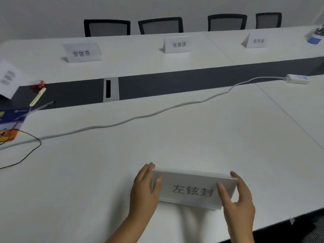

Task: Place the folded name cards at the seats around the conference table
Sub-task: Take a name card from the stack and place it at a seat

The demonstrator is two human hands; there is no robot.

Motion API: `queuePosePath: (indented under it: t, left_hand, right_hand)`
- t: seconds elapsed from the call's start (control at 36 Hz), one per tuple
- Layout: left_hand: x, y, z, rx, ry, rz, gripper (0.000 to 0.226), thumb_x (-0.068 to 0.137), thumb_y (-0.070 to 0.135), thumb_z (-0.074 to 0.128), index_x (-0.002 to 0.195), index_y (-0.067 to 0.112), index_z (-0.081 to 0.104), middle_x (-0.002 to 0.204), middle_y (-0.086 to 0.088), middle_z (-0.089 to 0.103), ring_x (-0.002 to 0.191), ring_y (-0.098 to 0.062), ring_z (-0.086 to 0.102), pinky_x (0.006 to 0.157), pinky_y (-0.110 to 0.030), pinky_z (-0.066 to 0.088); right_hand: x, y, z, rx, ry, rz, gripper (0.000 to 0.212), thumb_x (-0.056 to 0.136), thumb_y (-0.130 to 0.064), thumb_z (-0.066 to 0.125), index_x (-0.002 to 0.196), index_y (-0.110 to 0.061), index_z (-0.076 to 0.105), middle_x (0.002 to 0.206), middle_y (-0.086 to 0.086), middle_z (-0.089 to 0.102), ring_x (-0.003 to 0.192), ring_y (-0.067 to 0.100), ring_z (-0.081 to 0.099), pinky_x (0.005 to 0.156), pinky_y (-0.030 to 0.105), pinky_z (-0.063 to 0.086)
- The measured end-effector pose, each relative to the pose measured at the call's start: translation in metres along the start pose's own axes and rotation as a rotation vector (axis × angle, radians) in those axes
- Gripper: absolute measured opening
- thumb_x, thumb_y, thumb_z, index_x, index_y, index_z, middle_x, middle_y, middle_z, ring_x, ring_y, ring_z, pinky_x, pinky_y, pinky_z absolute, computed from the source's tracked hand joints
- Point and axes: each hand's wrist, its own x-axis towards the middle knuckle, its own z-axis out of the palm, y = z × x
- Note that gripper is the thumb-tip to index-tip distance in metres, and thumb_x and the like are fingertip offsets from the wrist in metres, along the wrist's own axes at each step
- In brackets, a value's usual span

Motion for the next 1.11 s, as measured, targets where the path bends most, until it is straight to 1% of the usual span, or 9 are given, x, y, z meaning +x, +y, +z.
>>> queuePosePath:
  t: [0.08, 0.17, 0.33, 0.39, 0.47, 0.56, 0.64, 0.75, 1.11]
  left_hand:
    - [-0.006, 0.008, -0.011, -0.091, 0.101, 0.032, 0.038, 0.086, 0.014, 0.054, 0.124, 0.009, 0.050, 0.124, 0.013, 0.043, 0.121, 0.002, 0.038, 0.091, 0.009, 0.017]
    - [-0.012, 0.011, -0.029, -0.178, 0.205, 0.044, 0.046, 0.079, 0.036, 0.050, 0.120, 0.014, 0.053, 0.117, 0.019, 0.048, 0.113, 0.013, 0.035, 0.090, 0.008, 0.022]
    - [-0.005, -0.006, -0.080, -0.330, 0.483, -0.020, 0.034, 0.079, 0.036, 0.042, 0.111, 0.029, 0.050, 0.095, 0.057, 0.046, 0.095, 0.030, 0.043, 0.076, 0.007, 0.031]
    - [0.003, -0.022, -0.099, -0.336, 0.525, -0.056, 0.038, 0.080, 0.031, 0.040, 0.116, 0.026, 0.048, 0.094, 0.055, 0.048, 0.092, 0.031, 0.043, 0.073, 0.007, 0.032]
    - [0.014, -0.055, -0.123, -0.355, 0.560, -0.131, 0.042, 0.086, 0.025, 0.048, 0.127, 0.020, 0.043, 0.115, 0.027, 0.051, 0.098, 0.018, 0.049, 0.073, 0.007, 0.034]
    - [0.023, -0.091, -0.142, -0.375, 0.526, -0.207, 0.040, 0.089, 0.010, 0.047, 0.128, 0.016, 0.041, 0.122, 0.009, 0.047, 0.109, -0.010, 0.048, 0.072, 0.007, 0.037]
    - [0.033, -0.120, -0.155, -0.338, 0.485, -0.235, 0.036, 0.089, 0.007, 0.047, 0.124, 0.014, 0.044, 0.118, 0.005, 0.047, 0.104, -0.013, 0.047, 0.068, 0.003, 0.039]
    - [0.047, -0.150, -0.169, -0.284, 0.379, -0.237, 0.035, 0.088, 0.007, 0.048, 0.123, 0.011, 0.044, 0.112, 0.005, 0.047, 0.101, -0.011, 0.045, 0.084, -0.023, 0.034]
    - [0.079, -0.210, -0.194, -0.213, 0.103, -0.164, 0.047, 0.087, 0.003, 0.047, 0.133, 0.011, 0.038, 0.120, 0.008, 0.044, 0.115, -0.005, 0.039, 0.096, -0.018, 0.029]
  right_hand:
    - [0.000, -0.015, -0.003, 0.046, 0.006, -0.065, 0.051, 0.068, -0.038, 0.069, 0.116, -0.032, 0.053, 0.135, -0.003, 0.048, 0.125, 0.013, 0.041, 0.093, 0.022, 0.036]
    - [0.001, -0.028, -0.001, 0.089, -0.030, -0.142, 0.042, 0.073, -0.022, 0.072, 0.105, -0.043, 0.055, 0.118, -0.010, 0.058, 0.113, 0.007, 0.051, 0.096, 0.026, 0.045]
    - [-0.012, -0.061, 0.050, 0.146, -0.170, -0.292, 0.047, 0.065, -0.042, 0.070, 0.108, -0.047, 0.054, 0.093, -0.050, 0.054, 0.097, -0.024, 0.049, 0.075, -0.002, 0.043]
    - [-0.016, -0.069, 0.077, 0.127, -0.231, -0.353, 0.048, 0.070, -0.032, 0.066, 0.117, -0.029, 0.054, 0.104, -0.039, 0.054, 0.096, -0.026, 0.045, 0.067, -0.009, 0.036]
    - [-0.023, -0.078, 0.123, -0.002, -0.338, -0.393, 0.058, 0.070, -0.034, 0.055, 0.125, -0.019, 0.050, 0.117, -0.012, 0.054, 0.107, -0.009, 0.044, 0.081, -0.004, 0.033]
    - [-0.032, -0.078, 0.166, -0.099, -0.471, -0.337, 0.060, 0.078, -0.038, 0.055, 0.133, -0.020, 0.039, 0.132, -0.004, 0.051, 0.118, 0.011, 0.050, 0.088, 0.012, 0.034]
    - [-0.040, -0.071, 0.202, -0.168, -0.535, -0.266, 0.058, 0.085, -0.029, 0.056, 0.137, -0.019, 0.032, 0.139, -0.002, 0.045, 0.118, 0.010, 0.047, 0.096, 0.019, 0.034]
    - [-0.046, -0.061, 0.235, -0.225, -0.514, -0.197, 0.060, 0.084, -0.030, 0.057, 0.137, -0.017, 0.033, 0.137, 0.002, 0.050, 0.121, 0.020, 0.049, 0.097, 0.028, 0.039]
    - [-0.047, -0.048, 0.281, -0.170, -0.391, -0.122, 0.053, 0.084, -0.017, 0.058, 0.133, -0.016, 0.039, 0.121, -0.013, 0.048, 0.119, 0.013, 0.049, 0.094, 0.018, 0.034]
